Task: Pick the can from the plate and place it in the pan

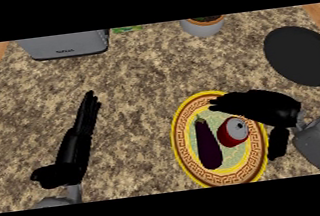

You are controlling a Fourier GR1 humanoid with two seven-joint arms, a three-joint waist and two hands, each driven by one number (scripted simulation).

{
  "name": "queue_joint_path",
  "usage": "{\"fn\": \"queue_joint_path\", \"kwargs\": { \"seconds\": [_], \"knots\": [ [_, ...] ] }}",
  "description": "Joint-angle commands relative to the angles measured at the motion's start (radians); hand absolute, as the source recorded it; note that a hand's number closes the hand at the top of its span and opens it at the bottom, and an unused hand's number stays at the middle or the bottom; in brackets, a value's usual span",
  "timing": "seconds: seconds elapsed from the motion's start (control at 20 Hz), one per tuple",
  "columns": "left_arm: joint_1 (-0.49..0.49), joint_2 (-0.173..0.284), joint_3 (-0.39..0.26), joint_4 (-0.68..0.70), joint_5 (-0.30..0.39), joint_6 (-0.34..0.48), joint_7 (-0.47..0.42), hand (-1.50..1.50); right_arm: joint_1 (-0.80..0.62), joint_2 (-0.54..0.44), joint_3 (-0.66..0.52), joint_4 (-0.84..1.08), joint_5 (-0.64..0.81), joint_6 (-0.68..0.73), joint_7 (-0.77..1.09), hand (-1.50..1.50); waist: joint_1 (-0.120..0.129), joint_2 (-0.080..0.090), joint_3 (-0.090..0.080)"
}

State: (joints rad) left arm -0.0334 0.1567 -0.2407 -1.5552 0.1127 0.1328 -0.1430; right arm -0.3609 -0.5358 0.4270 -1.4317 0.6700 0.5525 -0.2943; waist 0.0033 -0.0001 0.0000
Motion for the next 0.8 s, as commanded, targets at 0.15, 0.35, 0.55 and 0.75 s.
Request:
{"fn": "queue_joint_path", "kwargs": {
  "seconds": [0.15,0.35,0.55,0.75],
  "knots": [
    [-0.037,-0.007,0.055,-0.030,-0.003,-0.045,0.067,0.00,0.004,0.105,-0.077,-0.027,0.060,0.067,0.051,-1.50,-0.001,0.000,0.000],
    [0.010,-0.036,0.036,-0.042,-0.046,-0.034,0.038,0.00,0.013,0.135,-0.111,0.100,0.105,-0.009,-0.064,-1.50,0.000,0.000,0.000],
    [-0.013,-0.048,0.055,-0.017,-0.052,-0.049,0.032,0.00,-0.027,0.181,-0.089,0.246,0.194,-0.060,-0.104,-1.50,0.003,0.001,0.000],
    [0.026,-0.030,0.070,-0.097,-0.047,-0.069,0.092,0.00,0.018,0.211,-0.083,0.197,0.245,-0.052,-0.055,-1.50,0.001,0.000,0.000]
  ]
}}
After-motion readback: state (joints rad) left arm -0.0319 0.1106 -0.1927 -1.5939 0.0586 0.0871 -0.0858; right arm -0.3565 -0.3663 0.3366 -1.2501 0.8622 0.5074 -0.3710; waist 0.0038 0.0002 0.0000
